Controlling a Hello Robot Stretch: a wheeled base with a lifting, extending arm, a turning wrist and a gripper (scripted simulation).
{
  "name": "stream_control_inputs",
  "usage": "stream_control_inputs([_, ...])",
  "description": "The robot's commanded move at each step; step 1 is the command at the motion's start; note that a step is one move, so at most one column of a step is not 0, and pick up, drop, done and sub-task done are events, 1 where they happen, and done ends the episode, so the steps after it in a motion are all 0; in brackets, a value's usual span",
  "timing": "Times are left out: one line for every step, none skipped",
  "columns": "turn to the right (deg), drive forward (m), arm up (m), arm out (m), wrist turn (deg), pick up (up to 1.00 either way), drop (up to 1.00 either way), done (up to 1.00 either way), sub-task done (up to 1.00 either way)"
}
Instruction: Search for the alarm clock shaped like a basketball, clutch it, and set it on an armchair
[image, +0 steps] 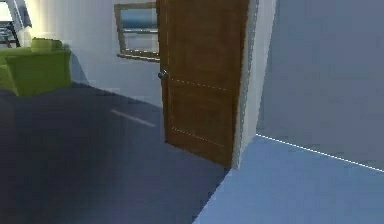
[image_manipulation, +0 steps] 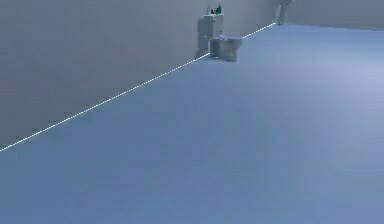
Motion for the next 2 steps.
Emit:
stream_control_inputs([-30.0,0.00,0.00,0.00,0.0,0.00,0.00,0.00,0.00])
stream_control_inputs([0.0,1.00,0.00,0.00,0.0,0.00,0.00,0.00,0.00])
